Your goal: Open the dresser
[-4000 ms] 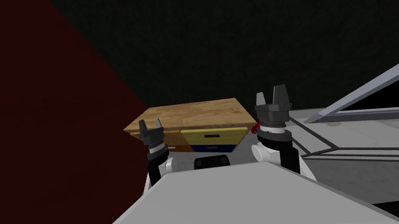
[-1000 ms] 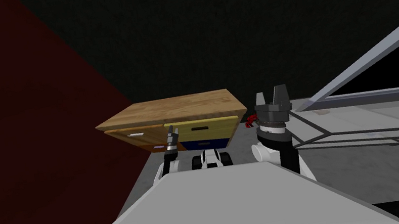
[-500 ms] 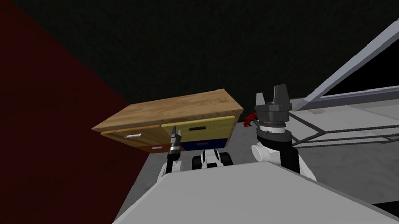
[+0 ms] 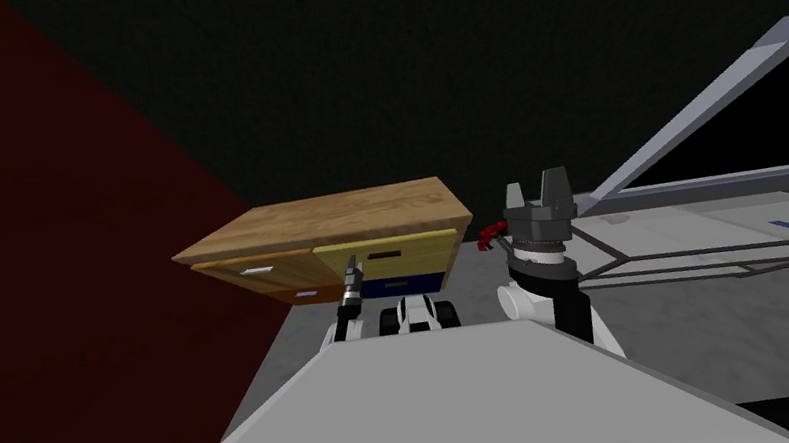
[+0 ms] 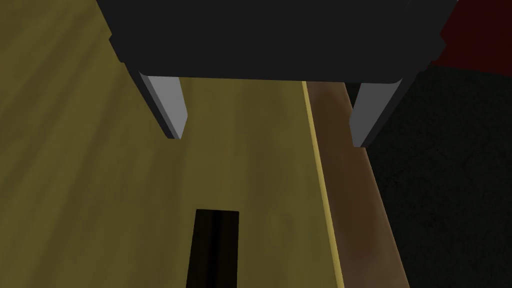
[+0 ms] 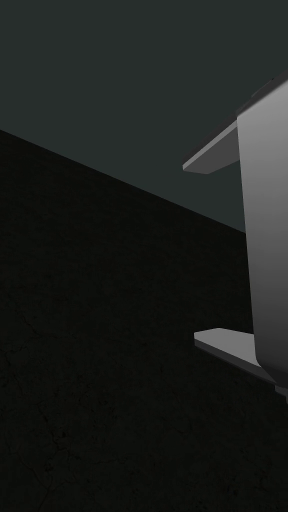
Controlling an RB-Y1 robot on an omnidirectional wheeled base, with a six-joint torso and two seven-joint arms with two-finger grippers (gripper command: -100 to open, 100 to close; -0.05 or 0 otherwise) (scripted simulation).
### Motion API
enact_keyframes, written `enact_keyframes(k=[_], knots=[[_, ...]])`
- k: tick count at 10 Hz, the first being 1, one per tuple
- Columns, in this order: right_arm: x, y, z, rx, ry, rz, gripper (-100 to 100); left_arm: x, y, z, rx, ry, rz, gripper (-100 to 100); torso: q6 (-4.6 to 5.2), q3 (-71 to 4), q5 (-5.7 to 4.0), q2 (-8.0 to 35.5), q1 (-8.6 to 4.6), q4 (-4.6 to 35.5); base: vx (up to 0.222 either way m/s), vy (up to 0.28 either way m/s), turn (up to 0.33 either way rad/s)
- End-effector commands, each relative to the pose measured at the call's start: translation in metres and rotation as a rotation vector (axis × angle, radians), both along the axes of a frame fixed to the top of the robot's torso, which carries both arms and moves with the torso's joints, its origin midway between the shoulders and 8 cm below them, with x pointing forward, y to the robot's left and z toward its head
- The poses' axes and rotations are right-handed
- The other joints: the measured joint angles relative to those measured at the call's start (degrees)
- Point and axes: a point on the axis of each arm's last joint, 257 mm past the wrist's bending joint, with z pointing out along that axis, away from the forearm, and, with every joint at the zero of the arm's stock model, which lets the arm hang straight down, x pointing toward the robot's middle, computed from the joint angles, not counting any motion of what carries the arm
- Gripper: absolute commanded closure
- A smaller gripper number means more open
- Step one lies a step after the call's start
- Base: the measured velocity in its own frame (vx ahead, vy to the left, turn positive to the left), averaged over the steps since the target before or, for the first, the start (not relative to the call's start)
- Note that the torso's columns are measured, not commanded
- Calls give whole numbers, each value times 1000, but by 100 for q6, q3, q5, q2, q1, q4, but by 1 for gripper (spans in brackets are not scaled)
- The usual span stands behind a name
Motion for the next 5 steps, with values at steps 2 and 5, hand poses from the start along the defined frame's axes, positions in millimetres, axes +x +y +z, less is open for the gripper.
enact_keyframes(k=[2,5], knots=[[0,0,0,0,0,0,0,-1,-8,-24,-8,46,-2,-100,0,-1,2,-1,8,0,-6,-28,-13],[0,0,0,0,0,0,0,0,-33,-47,-64,91,4,-100,1,0,-1,0,-5,0,-8,-41,-28]])
